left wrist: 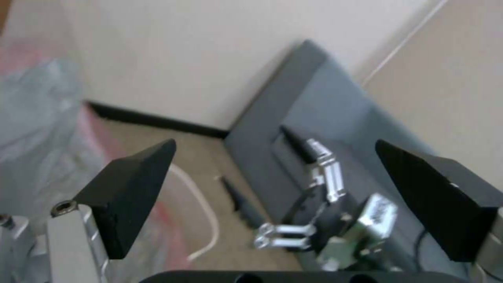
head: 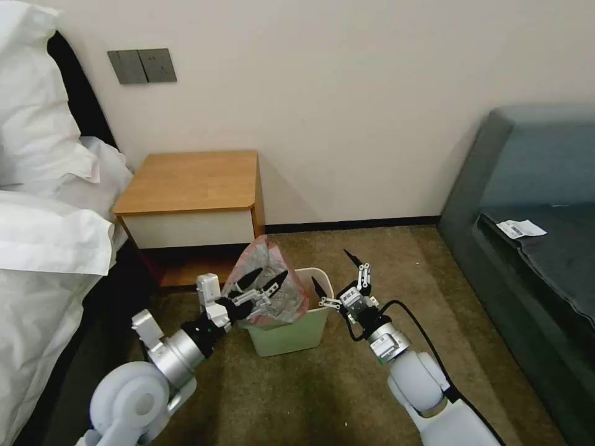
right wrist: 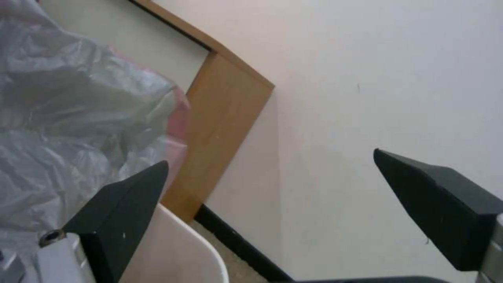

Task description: Pick up the garbage bag from the table and place it over the trash can.

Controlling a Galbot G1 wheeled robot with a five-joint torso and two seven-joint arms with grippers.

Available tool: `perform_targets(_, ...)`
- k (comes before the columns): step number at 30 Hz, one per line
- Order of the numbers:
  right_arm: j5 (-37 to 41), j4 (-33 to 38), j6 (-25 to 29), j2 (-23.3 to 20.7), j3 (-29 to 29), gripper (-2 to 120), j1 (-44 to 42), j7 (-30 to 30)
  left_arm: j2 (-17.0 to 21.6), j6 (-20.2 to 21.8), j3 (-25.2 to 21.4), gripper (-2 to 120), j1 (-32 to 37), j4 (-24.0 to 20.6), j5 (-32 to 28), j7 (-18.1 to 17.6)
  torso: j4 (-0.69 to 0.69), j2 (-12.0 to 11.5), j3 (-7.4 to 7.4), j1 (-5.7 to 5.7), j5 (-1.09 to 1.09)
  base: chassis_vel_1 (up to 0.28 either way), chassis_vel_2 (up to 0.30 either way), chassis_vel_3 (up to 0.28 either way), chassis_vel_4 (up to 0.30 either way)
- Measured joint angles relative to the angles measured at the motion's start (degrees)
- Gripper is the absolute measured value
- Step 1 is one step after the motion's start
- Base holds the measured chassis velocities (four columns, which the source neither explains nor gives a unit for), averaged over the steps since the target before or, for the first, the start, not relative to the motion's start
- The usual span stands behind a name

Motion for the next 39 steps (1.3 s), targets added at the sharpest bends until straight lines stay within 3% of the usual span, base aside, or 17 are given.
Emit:
perform_targets(9, -0.5, -0.63, 0.96, 0.1, -0.2, 100, -0.16, -0.15, -1.93, 0.16, -0.19, 94, 0.22, 3.91, 4.42, -3.97, 0.0, 0.0, 0.0, 0.0, 0.0, 0.0, 0.0, 0.0, 0.0)
perform_targets(18, -0.4, -0.8, 1.77, -0.74, 0.1, 100, -0.5, -0.17, -4.4, -0.56, -2.45, 95, 0.79, 4.55, 7.76, -8.33, 0.0, 0.0, 0.0, 0.0, 0.0, 0.0, 0.0, 0.0, 0.0)
perform_targets(32, -0.87, -0.12, 3.85, -1.01, 0.93, 100, -2.71, -0.25, -6.94, -2.12, -2.48, 95, 0.38, 7.95, 13.91, -10.54, 0.0, 0.0, 0.0, 0.0, 0.0, 0.0, 0.0, 0.0, 0.0)
perform_targets(39, -0.95, 0.67, 5.5, -1.81, 3.0, 100, -4.55, -0.27, -7.89, -2.11, -1.8, 95, -0.53, 8.71, 16.1, -13.67, 0.0, 0.0, 0.0, -0.01, 0.0, 0.0, 0.0, 0.0, 0.0)
